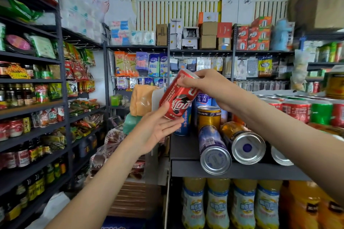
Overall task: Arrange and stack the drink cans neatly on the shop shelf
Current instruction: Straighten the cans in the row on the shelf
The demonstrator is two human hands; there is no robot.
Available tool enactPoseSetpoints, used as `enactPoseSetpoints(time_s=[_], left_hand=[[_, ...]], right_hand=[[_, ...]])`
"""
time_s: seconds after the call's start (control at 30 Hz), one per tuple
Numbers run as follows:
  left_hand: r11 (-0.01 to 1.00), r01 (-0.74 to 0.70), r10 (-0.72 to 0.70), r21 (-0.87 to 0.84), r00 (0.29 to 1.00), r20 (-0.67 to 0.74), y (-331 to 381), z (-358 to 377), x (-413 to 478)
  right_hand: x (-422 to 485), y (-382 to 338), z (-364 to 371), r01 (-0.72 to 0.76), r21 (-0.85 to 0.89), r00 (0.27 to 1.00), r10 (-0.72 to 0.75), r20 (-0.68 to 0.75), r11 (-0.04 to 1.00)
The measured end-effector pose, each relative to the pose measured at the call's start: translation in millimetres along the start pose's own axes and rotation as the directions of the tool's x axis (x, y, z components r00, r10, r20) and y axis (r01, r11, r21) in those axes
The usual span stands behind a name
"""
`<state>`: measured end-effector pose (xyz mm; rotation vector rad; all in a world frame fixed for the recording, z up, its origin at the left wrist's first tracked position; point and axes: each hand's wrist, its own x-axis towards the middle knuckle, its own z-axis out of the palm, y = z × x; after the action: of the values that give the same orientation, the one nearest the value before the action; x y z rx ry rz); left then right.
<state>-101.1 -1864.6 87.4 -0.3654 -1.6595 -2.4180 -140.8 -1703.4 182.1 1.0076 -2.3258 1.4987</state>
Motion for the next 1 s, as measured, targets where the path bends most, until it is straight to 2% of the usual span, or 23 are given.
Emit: enactPoseSetpoints(time_s=[0.1, 0.17, 0.23, 0.33, 0.43, 0.53, 0.6, 0.67, 0.87, 1.0], left_hand=[[0.964, -0.149, 0.133, -0.222, 0.987, -0.086, 11, 5, 2], [0.939, -0.246, 0.215, -0.241, 0.965, -0.151, 20, 5, 6], [0.946, -0.291, 0.267, -0.142, 0.95, -0.164, 31, 3, 9], [0.948, -0.283, 0.299, 0.144, 0.948, -0.108, 47, -8, 12], [0.839, -0.249, 0.294, 0.484, 0.956, -0.017, 59, -13, 13], [0.707, -0.207, 0.248, 0.676, 0.968, 0.036, 60, -6, 18], [0.637, -0.176, 0.193, 0.75, 0.979, 0.067, 53, -2, 23], [0.587, -0.146, 0.151, 0.796, 0.986, 0.069, 42, 1, 28], [0.489, -0.118, 0.141, 0.864, 0.989, 0.055, 23, 9, 47], [0.496, -0.088, 0.13, 0.864, 0.991, 0.027, 17, 17, 50]], right_hand=[[-1, 4, -7, -0.012, 0.021, 0.998, 0.011, 0.064, 1.0], [-2, 7, -10, -0.044, -0.018, 0.988, 0.046, 0.148, 0.999], [-5, 10, -10, -0.054, -0.1, 0.972, 0.075, 0.222, 0.994], [-7, 12, -17, -0.031, -0.232, 0.96, 0.093, 0.263, 0.972], [-10, 12, -31, 0.018, -0.368, 0.948, 0.102, 0.303, 0.93], [-16, 11, -42, 0.149, -0.537, 0.923, 0.079, 0.377, 0.83], [-20, 11, -45, 0.253, -0.675, 0.911, 0.066, 0.408, 0.693], [-23, 11, -47, 0.285, -0.73, 0.907, 0.071, 0.414, 0.621], [-36, 17, -52, 0.278, -0.663, 0.88, 0.092, 0.466, 0.695], [-40, 21, -53, 0.262, -0.624, 0.876, 0.089, 0.473, 0.736]])
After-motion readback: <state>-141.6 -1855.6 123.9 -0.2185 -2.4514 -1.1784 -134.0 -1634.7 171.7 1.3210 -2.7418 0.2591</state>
